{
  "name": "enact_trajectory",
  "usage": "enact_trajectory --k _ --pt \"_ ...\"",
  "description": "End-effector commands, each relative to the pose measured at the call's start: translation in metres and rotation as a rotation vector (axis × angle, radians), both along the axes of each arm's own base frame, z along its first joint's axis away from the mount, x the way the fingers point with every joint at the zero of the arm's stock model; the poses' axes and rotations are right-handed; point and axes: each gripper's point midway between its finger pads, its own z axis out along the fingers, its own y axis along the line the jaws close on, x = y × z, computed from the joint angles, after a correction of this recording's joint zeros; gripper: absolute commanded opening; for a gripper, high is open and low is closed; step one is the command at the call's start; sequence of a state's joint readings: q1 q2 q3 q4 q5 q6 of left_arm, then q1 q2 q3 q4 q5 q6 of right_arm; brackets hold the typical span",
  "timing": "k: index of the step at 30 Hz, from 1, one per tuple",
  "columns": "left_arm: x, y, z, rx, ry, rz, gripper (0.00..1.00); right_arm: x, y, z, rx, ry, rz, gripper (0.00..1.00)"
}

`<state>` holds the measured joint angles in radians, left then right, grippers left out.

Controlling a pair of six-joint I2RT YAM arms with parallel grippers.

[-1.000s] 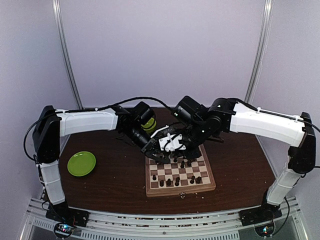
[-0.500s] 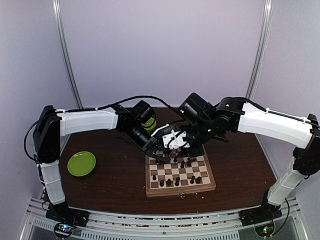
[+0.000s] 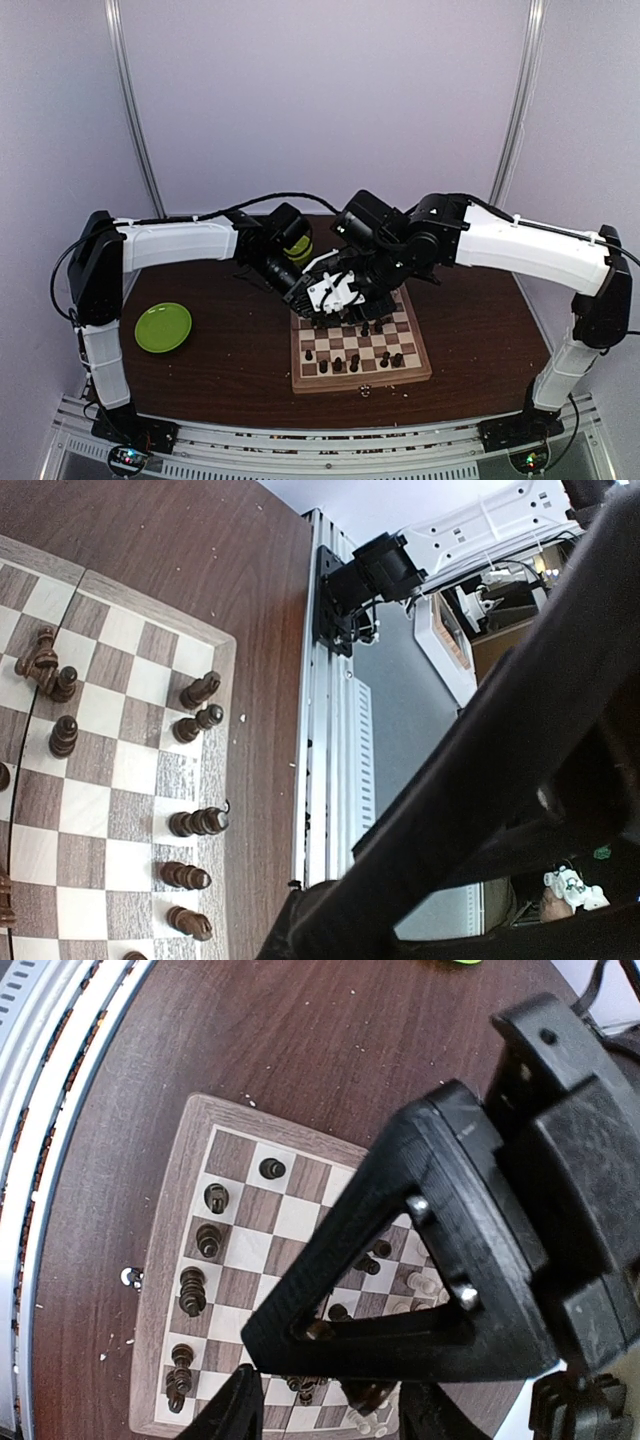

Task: Set up the chess pieces on the board
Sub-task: Pass from the left arm to the right

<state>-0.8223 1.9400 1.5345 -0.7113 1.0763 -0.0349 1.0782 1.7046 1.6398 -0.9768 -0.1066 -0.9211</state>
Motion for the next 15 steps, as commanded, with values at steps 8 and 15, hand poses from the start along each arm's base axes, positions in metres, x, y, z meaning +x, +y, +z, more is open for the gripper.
enact_trajectory --k 8,15 --pt "-0.007 -0.006 0.008 -0.039 0.032 -0.031 0.08 -0.013 0.000 -0.013 -0.122 -0.058 0.097 0.38" --pt "-0.007 -0.005 0.008 -0.038 0.039 -0.033 0.08 -0.015 -0.009 -0.024 -0.188 -0.071 0.104 0.21"
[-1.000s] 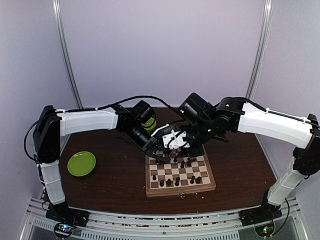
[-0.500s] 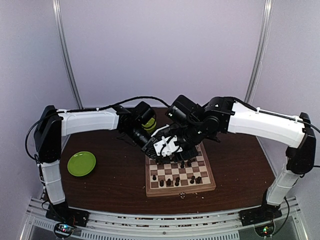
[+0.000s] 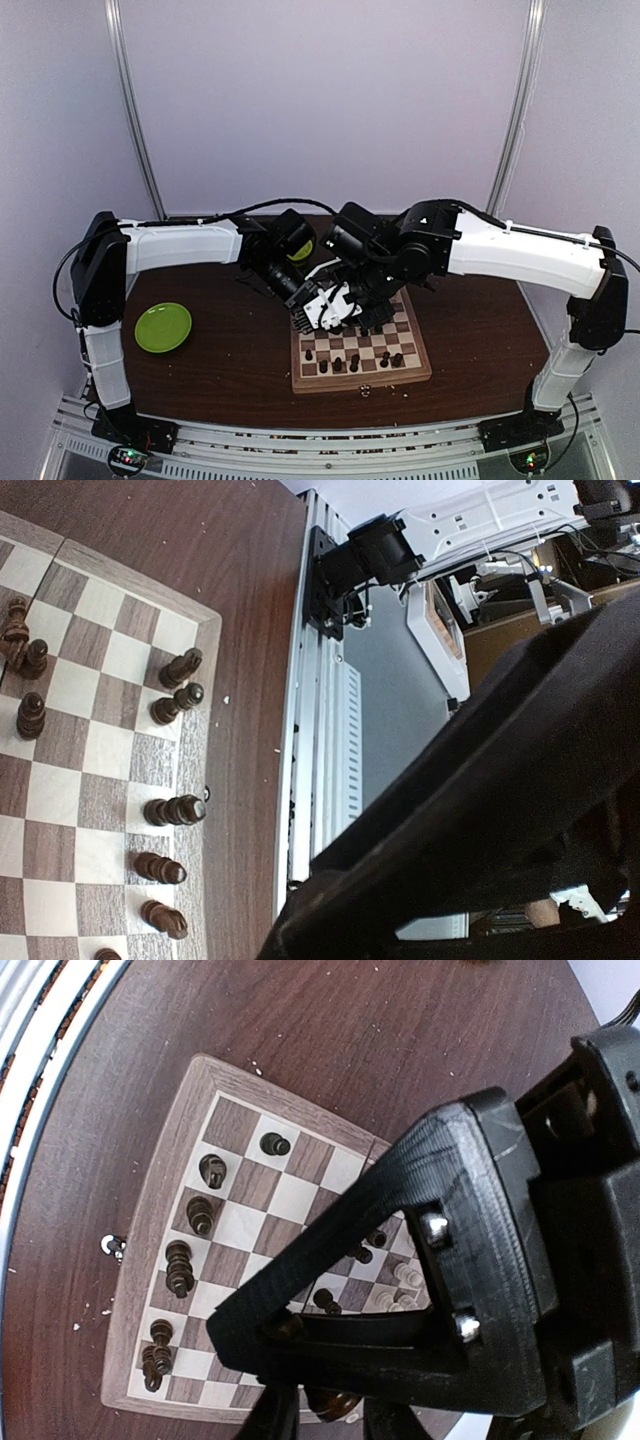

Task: Set up the chess pieces on the board
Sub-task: Pass from the left arm to the right

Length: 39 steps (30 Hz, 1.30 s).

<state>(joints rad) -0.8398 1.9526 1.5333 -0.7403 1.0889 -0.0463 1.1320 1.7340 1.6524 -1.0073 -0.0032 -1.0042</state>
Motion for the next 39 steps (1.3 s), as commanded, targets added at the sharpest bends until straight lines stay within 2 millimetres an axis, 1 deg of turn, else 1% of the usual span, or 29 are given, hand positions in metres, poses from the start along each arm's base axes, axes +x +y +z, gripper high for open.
enact_trajectory --k 1,5,7,11,13,19,22,25,28,30,32,34,36,39 --pt "0.003 -0.005 0.014 -0.068 -0.008 -0.014 0.08 -0.010 -0.010 -0.014 -0.084 0.019 0.021 0.18" --pt "0.003 -0.004 0.014 -0.068 -0.007 -0.015 0.08 -0.008 -0.014 -0.017 -0.100 0.012 0.011 0.16" --pt "0.003 -0.004 0.014 -0.068 -0.008 -0.015 0.08 -0.008 -0.015 -0.019 -0.105 0.010 0.008 0.20" --pt "0.004 -0.004 0.013 -0.068 -0.006 -0.015 0.08 -0.007 -0.016 -0.023 -0.112 0.004 0.004 0.23" --pt "0.003 -0.004 0.013 -0.067 -0.003 -0.017 0.08 -0.006 -0.016 -0.025 -0.117 -0.006 0.004 0.25" --pt "0.003 -0.005 0.012 -0.066 0.007 -0.017 0.05 -0.005 -0.013 -0.032 -0.139 -0.035 0.016 0.25" --pt "0.003 -0.005 0.012 -0.065 0.008 -0.018 0.05 -0.003 -0.013 -0.035 -0.153 -0.051 0.019 0.22" --pt "0.003 -0.005 0.012 -0.067 0.006 -0.017 0.06 -0.001 -0.014 -0.036 -0.163 -0.066 0.018 0.16" --pt "0.004 -0.005 0.012 -0.064 -0.001 -0.014 0.15 0.003 -0.021 -0.038 -0.178 -0.091 0.007 0.08" --pt "0.007 -0.005 0.014 -0.066 -0.018 -0.007 0.21 0.004 -0.025 -0.037 -0.173 -0.106 -0.003 0.06" --pt "0.015 -0.003 0.018 -0.057 -0.089 0.017 0.29 0.006 -0.030 -0.032 -0.145 -0.105 -0.032 0.06" --pt "0.022 0.003 0.027 -0.062 -0.185 0.039 0.41 0.008 -0.034 -0.026 -0.103 -0.070 -0.076 0.05" --pt "0.032 0.011 0.041 -0.092 -0.252 0.067 0.45 0.008 -0.038 -0.018 -0.036 0.000 -0.127 0.05" --pt "0.049 0.022 0.057 -0.107 -0.346 0.128 0.47 0.005 -0.044 -0.006 0.099 0.146 -0.206 0.05"
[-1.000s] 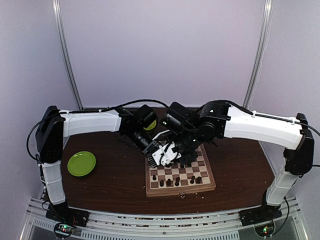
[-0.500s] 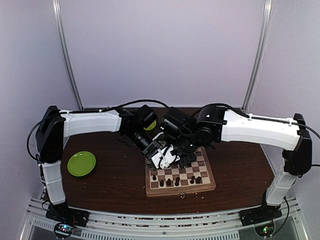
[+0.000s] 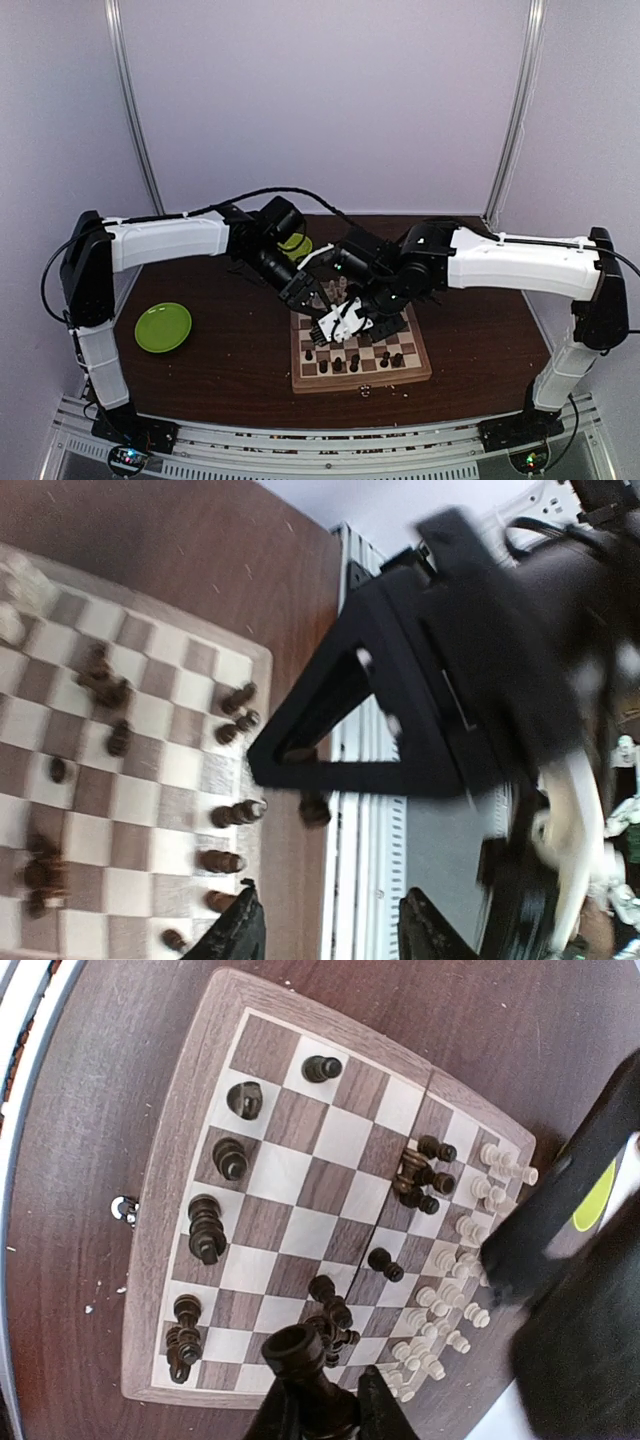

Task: Set up the chess pieces on the board
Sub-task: Pass from the left arm to the right, then pass from the right arm to the left

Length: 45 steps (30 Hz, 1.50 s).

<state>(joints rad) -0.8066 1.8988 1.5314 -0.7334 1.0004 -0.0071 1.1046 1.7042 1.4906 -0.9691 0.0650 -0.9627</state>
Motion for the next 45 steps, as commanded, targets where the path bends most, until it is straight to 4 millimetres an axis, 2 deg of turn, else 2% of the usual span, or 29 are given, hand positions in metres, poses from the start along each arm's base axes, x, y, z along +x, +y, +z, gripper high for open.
enact_trajectory --k 1,5,10,13,18,22,26,32,36,45 --pt "0.034 0.015 0.051 -0.096 -0.259 0.095 0.47 -0.005 -0.013 0.042 0.260 0.177 -0.147 0.05" --pt "0.045 0.017 0.074 -0.152 -0.371 0.176 0.47 -0.007 -0.020 0.064 0.453 0.361 -0.238 0.05" --pt "0.060 0.018 0.113 -0.335 -0.556 0.344 0.45 -0.007 -0.030 0.087 0.672 0.598 -0.319 0.05" --pt "0.047 0.011 0.127 -0.385 -0.759 0.383 0.42 -0.005 -0.035 0.091 0.758 0.704 -0.341 0.05" --pt "0.003 -0.017 0.135 -0.418 -0.983 0.232 0.42 -0.021 -0.042 0.087 0.767 0.857 -0.302 0.05" --pt "-0.027 -0.033 0.129 -0.423 -1.084 0.066 0.41 -0.033 -0.044 0.088 0.770 0.907 -0.262 0.05" --pt "-0.045 -0.044 0.126 -0.426 -1.169 -0.028 0.41 -0.036 -0.045 0.088 0.773 0.921 -0.255 0.06" --pt "-0.051 -0.057 0.112 -0.377 -1.205 -0.119 0.41 -0.041 -0.047 0.087 0.760 0.931 -0.240 0.06" --pt "-0.048 -0.063 0.102 -0.332 -1.200 -0.156 0.41 -0.041 -0.047 0.086 0.753 0.930 -0.241 0.07" --pt "-0.041 -0.075 0.091 -0.303 -1.196 -0.169 0.39 -0.041 -0.047 0.084 0.740 0.939 -0.241 0.07"
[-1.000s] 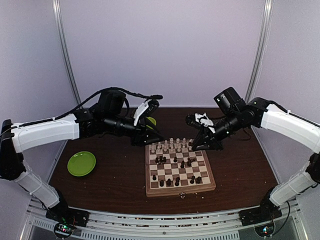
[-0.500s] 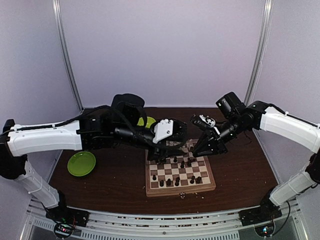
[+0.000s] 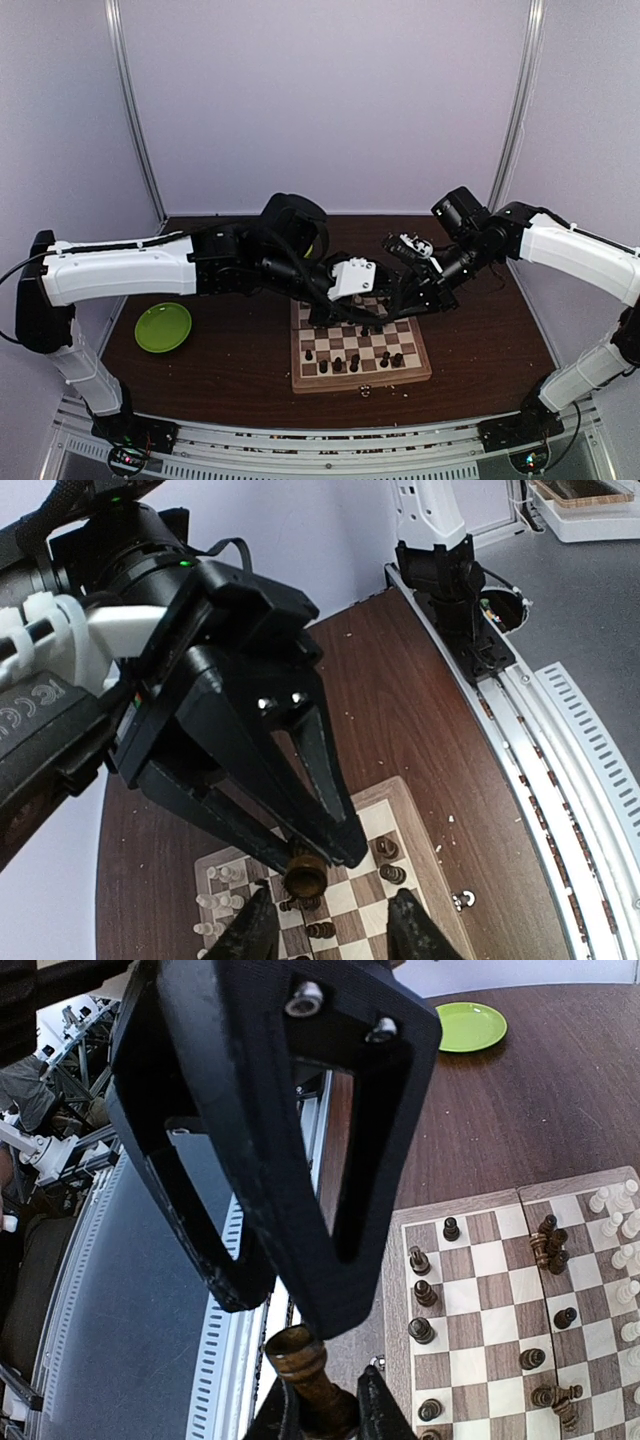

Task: Set up the chess pieces on the board
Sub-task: Pass from the right arm to the left

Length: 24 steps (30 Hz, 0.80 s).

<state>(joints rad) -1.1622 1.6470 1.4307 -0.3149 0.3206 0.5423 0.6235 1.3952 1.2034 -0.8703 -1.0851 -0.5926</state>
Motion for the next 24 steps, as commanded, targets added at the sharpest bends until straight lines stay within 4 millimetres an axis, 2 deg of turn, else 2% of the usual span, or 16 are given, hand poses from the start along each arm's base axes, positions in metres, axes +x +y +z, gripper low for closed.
enact_trajectory --k 1,7,24 --pt "0.005 -0.010 0.010 -0.020 -0.030 -0.001 0.39 -0.002 0.000 0.004 0.011 0.007 0.013 0.07" --pt "0.005 -0.016 0.006 -0.016 -0.018 -0.013 0.38 -0.002 -0.001 0.002 0.004 0.012 0.016 0.08" --pt "0.001 -0.026 -0.001 0.018 0.050 -0.034 0.26 0.000 -0.001 -0.005 -0.019 0.009 0.010 0.09"
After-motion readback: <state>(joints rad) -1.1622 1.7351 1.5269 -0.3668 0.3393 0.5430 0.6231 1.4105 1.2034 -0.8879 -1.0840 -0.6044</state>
